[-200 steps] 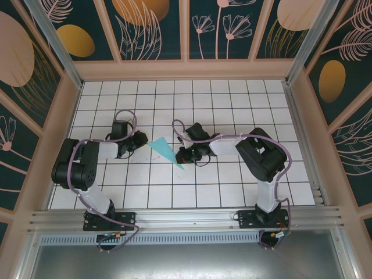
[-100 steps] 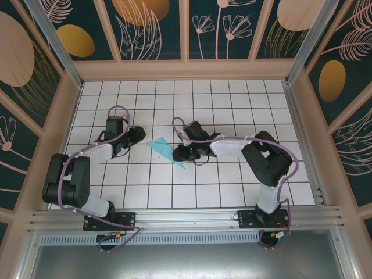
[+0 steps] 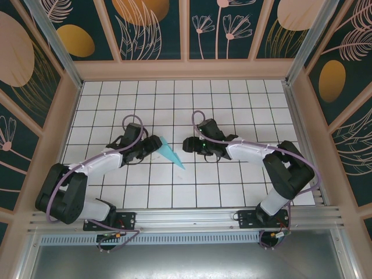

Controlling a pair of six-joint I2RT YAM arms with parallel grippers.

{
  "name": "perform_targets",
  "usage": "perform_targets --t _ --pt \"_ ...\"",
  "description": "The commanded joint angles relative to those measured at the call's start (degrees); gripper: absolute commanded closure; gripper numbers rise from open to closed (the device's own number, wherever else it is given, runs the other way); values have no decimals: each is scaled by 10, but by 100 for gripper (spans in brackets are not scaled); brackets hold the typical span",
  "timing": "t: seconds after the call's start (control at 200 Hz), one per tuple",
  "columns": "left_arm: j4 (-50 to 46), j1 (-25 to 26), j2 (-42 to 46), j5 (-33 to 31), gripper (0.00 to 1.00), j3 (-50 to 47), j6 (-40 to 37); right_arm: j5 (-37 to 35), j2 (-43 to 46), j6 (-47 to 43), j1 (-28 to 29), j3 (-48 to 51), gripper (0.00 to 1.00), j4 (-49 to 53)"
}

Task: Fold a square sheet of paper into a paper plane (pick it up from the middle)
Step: Turn over a paper plane at the center of the table.

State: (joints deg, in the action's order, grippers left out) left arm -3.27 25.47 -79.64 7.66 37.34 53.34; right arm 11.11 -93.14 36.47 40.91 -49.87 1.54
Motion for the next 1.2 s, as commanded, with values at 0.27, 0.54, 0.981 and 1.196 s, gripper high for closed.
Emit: perform_targets --t 0.27,0.54,0.981,1.196 --pt "-96 115 -76 -140 28 94 117 -58 10 43 -9 21 31 8" --pt "-147 135 -144 -164 34 157 92 -66 7 45 -14 21 32 14" --pt "-171 140 -90 -196 51 125 178 -67 0 47 -15 14 33 24" --pt "-133 140 -78 -173 62 94 200 -67 -3 50 -15 14 34 27"
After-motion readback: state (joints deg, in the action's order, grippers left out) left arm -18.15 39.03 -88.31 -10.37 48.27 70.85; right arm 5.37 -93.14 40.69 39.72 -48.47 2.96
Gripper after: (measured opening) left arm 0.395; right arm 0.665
